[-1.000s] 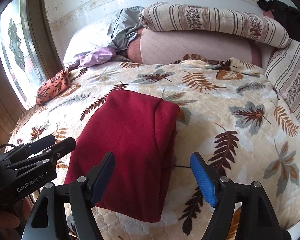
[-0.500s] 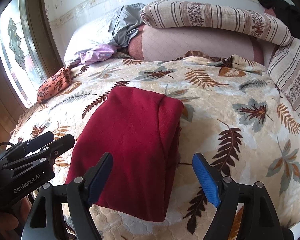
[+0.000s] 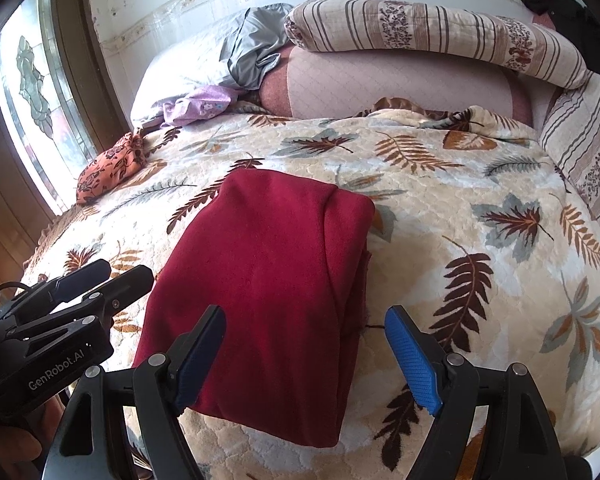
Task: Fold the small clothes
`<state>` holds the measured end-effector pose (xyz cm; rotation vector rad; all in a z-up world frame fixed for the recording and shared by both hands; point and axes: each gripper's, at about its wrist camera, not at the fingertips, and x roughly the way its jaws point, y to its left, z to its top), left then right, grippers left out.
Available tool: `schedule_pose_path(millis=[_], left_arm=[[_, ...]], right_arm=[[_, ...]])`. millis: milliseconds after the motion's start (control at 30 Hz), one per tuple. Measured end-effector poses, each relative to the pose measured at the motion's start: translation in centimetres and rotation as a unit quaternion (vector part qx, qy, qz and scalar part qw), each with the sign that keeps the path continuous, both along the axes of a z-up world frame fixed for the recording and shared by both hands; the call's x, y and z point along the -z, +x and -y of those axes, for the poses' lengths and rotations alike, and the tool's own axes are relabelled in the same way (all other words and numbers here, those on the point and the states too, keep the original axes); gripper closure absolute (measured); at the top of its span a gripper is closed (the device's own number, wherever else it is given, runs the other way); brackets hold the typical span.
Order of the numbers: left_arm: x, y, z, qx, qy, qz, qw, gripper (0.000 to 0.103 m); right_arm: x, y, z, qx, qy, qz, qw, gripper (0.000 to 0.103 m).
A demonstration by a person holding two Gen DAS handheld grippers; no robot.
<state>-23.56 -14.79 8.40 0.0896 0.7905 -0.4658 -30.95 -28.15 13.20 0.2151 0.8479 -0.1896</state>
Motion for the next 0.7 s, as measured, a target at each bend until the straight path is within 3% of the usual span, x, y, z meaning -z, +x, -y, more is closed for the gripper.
schedule_pose_path(millis=[700], left_arm=[[1.3, 1.7, -1.5, -0.019, -0.009, -0.005, 0.9998, 0.042]], right_arm=[[1.0, 0.6, 0.2, 0.001, 0.006, -0.009, 1.000, 0.023]])
